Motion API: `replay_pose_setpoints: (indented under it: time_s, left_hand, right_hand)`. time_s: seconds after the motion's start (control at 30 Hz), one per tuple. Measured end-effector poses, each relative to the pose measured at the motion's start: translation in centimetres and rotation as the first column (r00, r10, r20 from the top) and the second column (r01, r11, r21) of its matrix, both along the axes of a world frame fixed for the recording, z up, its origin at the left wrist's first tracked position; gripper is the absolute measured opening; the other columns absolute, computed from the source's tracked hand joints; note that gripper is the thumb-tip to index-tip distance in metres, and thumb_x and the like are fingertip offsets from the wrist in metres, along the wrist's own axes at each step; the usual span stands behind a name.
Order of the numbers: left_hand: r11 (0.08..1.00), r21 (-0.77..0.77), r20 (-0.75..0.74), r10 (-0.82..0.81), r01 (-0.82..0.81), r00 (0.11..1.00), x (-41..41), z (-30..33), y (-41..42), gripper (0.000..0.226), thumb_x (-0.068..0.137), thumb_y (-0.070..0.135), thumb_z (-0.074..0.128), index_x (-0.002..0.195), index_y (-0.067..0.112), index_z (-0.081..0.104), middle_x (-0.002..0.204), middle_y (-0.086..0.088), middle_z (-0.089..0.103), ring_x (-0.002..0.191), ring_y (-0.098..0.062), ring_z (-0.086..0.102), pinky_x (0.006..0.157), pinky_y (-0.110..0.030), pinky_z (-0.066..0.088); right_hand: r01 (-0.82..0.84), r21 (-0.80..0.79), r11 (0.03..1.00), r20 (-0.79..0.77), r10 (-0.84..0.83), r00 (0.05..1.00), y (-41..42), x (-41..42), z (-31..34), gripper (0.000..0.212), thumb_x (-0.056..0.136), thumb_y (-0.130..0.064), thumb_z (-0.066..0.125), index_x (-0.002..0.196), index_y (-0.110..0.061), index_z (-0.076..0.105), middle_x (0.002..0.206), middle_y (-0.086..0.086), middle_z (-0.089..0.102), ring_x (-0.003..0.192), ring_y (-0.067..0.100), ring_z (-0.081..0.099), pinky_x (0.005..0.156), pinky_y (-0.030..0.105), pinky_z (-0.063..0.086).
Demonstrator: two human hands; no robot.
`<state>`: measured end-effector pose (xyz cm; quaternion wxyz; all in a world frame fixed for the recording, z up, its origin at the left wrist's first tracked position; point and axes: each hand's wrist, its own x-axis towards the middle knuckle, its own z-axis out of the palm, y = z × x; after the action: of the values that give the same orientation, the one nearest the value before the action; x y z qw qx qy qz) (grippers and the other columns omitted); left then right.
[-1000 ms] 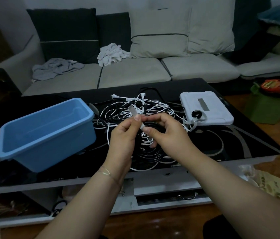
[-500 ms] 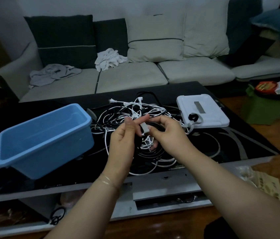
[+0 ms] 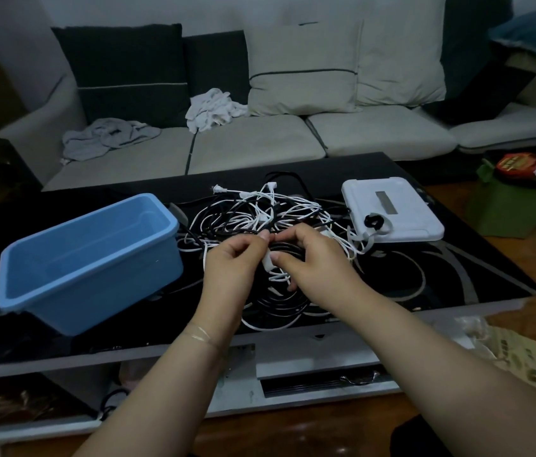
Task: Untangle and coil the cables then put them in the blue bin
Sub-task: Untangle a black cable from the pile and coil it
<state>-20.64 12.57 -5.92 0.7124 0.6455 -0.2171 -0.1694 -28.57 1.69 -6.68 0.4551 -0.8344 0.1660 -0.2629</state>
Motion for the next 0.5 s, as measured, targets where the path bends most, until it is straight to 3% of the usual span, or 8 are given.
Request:
replay_pose_setpoints:
  time_s: [0.07, 0.2, 0.3, 0.37, 0.43, 0.5]
  left_hand:
    - [1.0, 0.007, 0.06, 0.026, -0.027, 0.998, -0.1, -0.2, -0.2, 0.022, 0.093, 0.022, 0.063, 0.081, 0.008, 0.075, 0.076, -0.01, 0.072, 0.075, -0.01, 0.063, 0.072, -0.02, 0.05]
    - [0.999, -0.014, 0.109, 0.038, -0.037, 0.993, -0.1, -0.6, -0.3, 0.03, 0.096, 0.027, 0.058, 0.085, 0.005, 0.074, 0.084, -0.005, 0.075, 0.087, -0.011, 0.069, 0.08, -0.019, 0.052]
    - [0.993, 0.062, 0.292, 0.075, -0.097, 0.954, 0.0, -0.9, -0.4, 0.038, 0.098, 0.033, 0.054, 0.08, 0.004, 0.07, 0.064, 0.002, 0.068, 0.064, -0.007, 0.062, 0.062, -0.021, 0.048]
    - [0.962, 0.191, 0.496, 0.076, -0.194, 0.865, -0.2, -1.2, -0.2, 0.033, 0.098, 0.04, 0.05, 0.083, 0.019, 0.071, 0.055, 0.01, 0.061, 0.053, -0.005, 0.053, 0.051, -0.026, 0.039]
    - [0.882, 0.303, 0.697, 0.053, -0.361, 0.715, -0.4, -1.2, 0.0, 0.033, 0.098, 0.044, 0.046, 0.088, 0.026, 0.071, 0.061, 0.007, 0.064, 0.06, -0.015, 0.059, 0.052, -0.03, 0.035]
    - [0.824, 0.33, 0.809, 0.005, -0.461, 0.588, -0.4, -1.0, 0.0, 0.031, 0.098, 0.042, 0.045, 0.094, 0.027, 0.072, 0.071, 0.001, 0.068, 0.071, -0.026, 0.063, 0.055, -0.031, 0.03]
  right_hand:
    - [-0.007, -0.015, 1.0, 0.004, 0.007, 1.0, 0.3, -0.1, -0.1, 0.015, 0.087, -0.033, 0.064, 0.1, -0.031, 0.056, 0.101, -0.009, 0.067, 0.058, 0.012, 0.063, 0.068, 0.044, 0.056]
    - [-0.13, 0.133, 0.983, 0.065, 0.122, 0.99, 0.7, 0.0, 0.3, 0.012, 0.098, -0.02, 0.05, 0.099, -0.027, 0.041, 0.1, -0.014, 0.061, 0.045, 0.012, 0.058, 0.06, 0.036, 0.057]
    - [-0.142, 0.186, 0.972, 0.068, 0.131, 0.989, 0.7, 0.1, 0.2, 0.007, 0.102, -0.019, 0.04, 0.108, -0.016, 0.039, 0.079, -0.006, 0.058, 0.046, 0.015, 0.059, 0.066, 0.041, 0.056]
    - [-0.098, 0.216, 0.971, 0.06, 0.087, 0.994, 0.8, 0.3, -0.1, 0.007, 0.102, -0.021, 0.038, 0.108, -0.018, 0.039, 0.075, -0.002, 0.056, 0.046, 0.014, 0.059, 0.07, 0.047, 0.056]
    - [-0.06, 0.225, 0.972, 0.05, 0.05, 0.997, 1.0, 0.6, -0.4, 0.003, 0.102, -0.022, 0.037, 0.104, -0.02, 0.038, 0.076, 0.0, 0.055, 0.045, 0.012, 0.057, 0.071, 0.054, 0.055]
    - [-0.024, 0.23, 0.973, 0.037, 0.016, 0.999, 1.0, 0.9, -0.7, 0.001, 0.101, -0.022, 0.037, 0.1, -0.021, 0.037, 0.07, -0.001, 0.053, 0.042, 0.011, 0.055, 0.068, 0.056, 0.054]
